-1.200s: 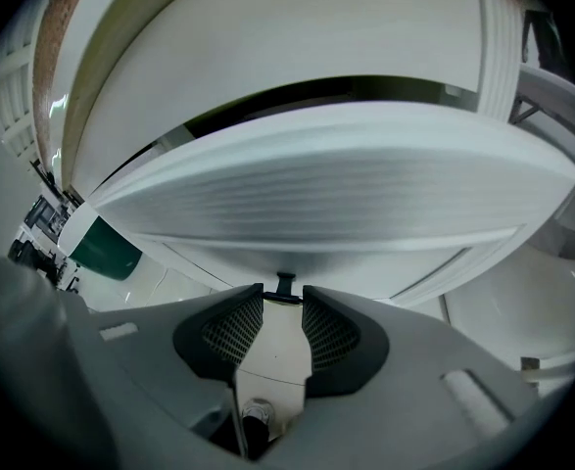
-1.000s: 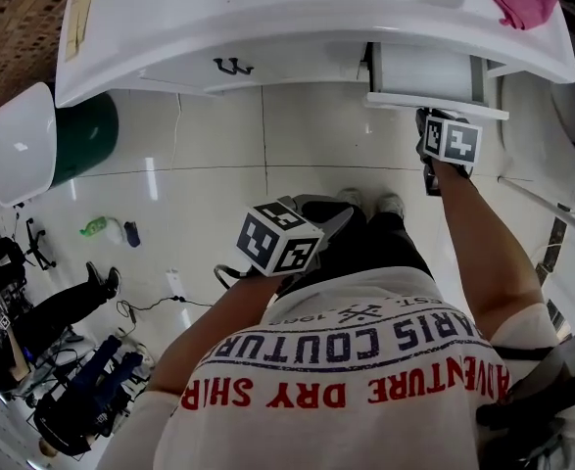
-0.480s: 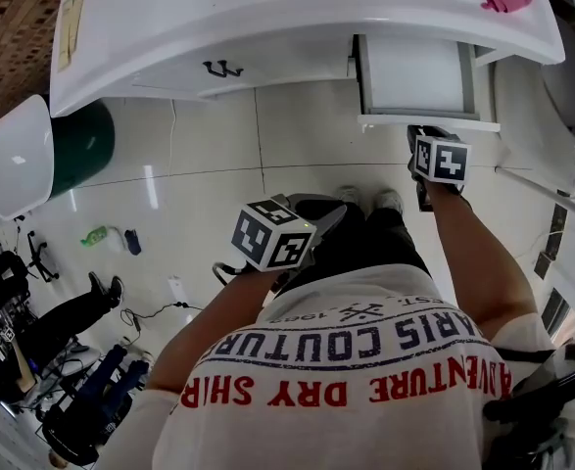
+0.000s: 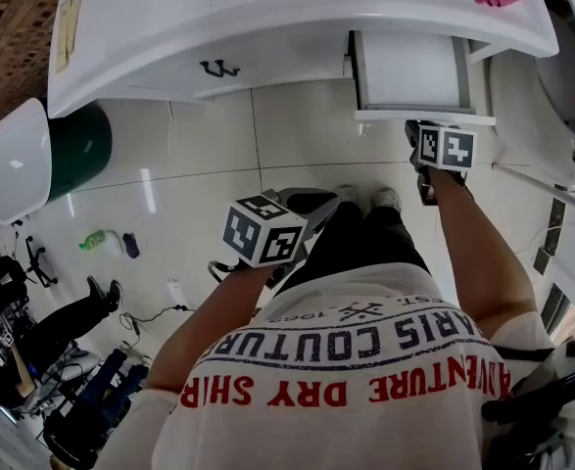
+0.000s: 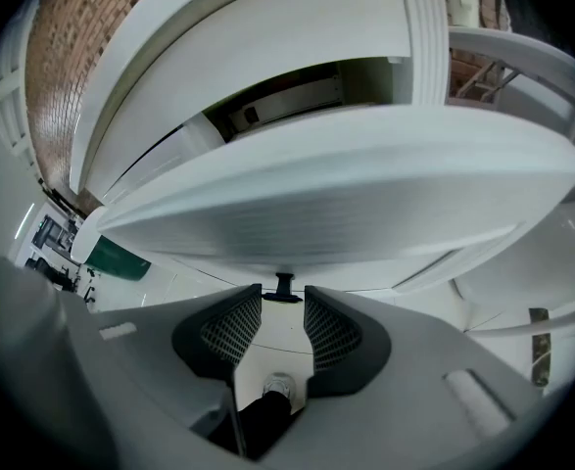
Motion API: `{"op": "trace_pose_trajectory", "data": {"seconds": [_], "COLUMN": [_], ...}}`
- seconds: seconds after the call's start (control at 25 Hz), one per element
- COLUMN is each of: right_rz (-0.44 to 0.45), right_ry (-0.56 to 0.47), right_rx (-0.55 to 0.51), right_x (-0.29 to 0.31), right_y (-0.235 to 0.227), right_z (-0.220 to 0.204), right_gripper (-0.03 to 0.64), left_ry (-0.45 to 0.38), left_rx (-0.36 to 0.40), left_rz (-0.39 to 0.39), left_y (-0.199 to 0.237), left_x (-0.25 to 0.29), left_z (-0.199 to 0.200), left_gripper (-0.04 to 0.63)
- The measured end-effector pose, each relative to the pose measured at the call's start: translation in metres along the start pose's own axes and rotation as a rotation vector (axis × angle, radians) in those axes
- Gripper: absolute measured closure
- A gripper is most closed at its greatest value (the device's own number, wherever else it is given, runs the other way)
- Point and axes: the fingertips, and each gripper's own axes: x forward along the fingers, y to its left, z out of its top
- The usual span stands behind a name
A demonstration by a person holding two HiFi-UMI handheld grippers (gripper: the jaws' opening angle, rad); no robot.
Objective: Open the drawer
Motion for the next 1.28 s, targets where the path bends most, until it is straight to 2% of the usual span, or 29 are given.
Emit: {"op": "trace_pose_trajectory", "data": {"seconds": [0.12, 0.2, 0.28, 0.32, 0.48, 0.64, 0.76, 0.92, 1.04, 1.16, 1.28], "right_rz": [0.001, 0.02, 0.062, 0.089, 0.271, 0.472, 0.582, 0.671, 0.681, 0.675, 0.65], "right_ry": [-0.015, -0.015, -0.008, -0.006, 0.007, 0.05, 0.049, -0.005, -0.047, -0.086, -0.106], "right_rx": [0.026, 0.048, 0.039, 0.023, 0.005, -0.049, -0.087, -0.123, -0.157, -0.191, -0.279], "right_x": [-0.017, -0.031, -0.047, -0.056, -0.092, -0.136, -0.171, -0.226, -0.274, -0.315, -0.354], "right_y": [-0.001, 0.001, 0.014, 0.023, 0.075, 0.121, 0.138, 0.142, 0.132, 0.124, 0.119], "right_z": [-0.005, -0.015, -0.031, -0.04, -0.08, -0.114, -0.132, -0.157, -0.195, -0.227, -0.26], "right_gripper": [0.469, 0.488, 0.55, 0.605, 0.611, 0.611, 0.611, 0.611, 0.611, 0.611, 0.611], "left_ry": [-0.017, -0.026, -0.032, -0.037, -0.059, -0.096, -0.111, -0.153, -0.241, -0.318, -0.325], "left_rx": [0.0, -0.002, -0.003, -0.004, -0.008, -0.004, 0.006, 0.046, 0.068, 0.086, 0.127], "left_rz": [-0.017, -0.026, -0.029, -0.029, -0.03, -0.024, -0.011, 0.02, 0.051, 0.05, 0.038], "left_y": [-0.003, -0.003, -0.002, -0.002, -0.005, -0.027, -0.053, -0.102, -0.154, -0.207, -0.263], "left_x": [-0.002, -0.003, -0.005, -0.007, -0.011, -0.008, -0.003, 0.002, -0.001, -0.005, -0.003], "left_z": [0.001, 0.0, -0.003, -0.004, -0.009, -0.021, -0.041, -0.076, -0.106, -0.13, -0.159], "left_gripper": [0.611, 0.611, 0.611, 0.611, 0.611, 0.612, 0.612, 0.611, 0.611, 0.611, 0.611]}}
